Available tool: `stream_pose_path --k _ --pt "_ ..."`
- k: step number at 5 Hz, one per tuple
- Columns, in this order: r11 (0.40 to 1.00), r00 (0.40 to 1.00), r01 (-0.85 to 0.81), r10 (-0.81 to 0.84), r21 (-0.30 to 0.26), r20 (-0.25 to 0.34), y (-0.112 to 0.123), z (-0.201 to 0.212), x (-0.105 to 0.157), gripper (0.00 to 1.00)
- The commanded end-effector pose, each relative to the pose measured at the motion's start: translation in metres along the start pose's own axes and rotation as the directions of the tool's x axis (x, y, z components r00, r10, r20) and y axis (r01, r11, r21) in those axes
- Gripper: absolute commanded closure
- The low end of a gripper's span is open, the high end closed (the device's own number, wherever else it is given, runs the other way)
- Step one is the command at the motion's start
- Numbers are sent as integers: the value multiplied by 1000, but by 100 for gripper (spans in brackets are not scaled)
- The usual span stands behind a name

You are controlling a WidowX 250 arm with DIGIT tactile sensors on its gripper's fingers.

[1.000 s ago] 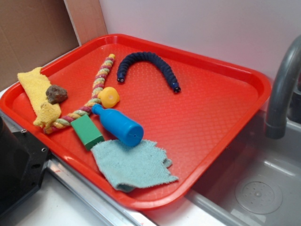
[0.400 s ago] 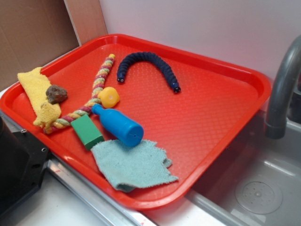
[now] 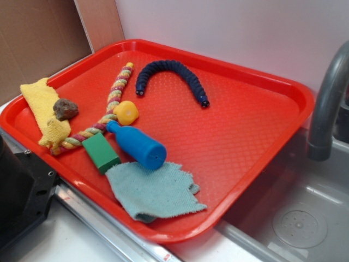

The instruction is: Grab the blue rope.

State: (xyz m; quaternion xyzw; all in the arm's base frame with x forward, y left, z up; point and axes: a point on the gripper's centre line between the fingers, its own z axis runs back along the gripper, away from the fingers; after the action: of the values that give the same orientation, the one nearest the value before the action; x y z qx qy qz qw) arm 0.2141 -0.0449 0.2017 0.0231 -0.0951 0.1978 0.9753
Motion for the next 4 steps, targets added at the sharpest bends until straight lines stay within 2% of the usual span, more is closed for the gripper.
stream_pose_path --k 1,2,3,4 --pt "996 990 -50 59 -68 131 4 -41 27 0" --pt "990 984 -140 141 -16 107 -5 -91 39 0" --pt "984 977 -176 174 11 125 -24 -117 55 0" --pt "969 963 -245 245 -15 114 -48 -128 64 0"
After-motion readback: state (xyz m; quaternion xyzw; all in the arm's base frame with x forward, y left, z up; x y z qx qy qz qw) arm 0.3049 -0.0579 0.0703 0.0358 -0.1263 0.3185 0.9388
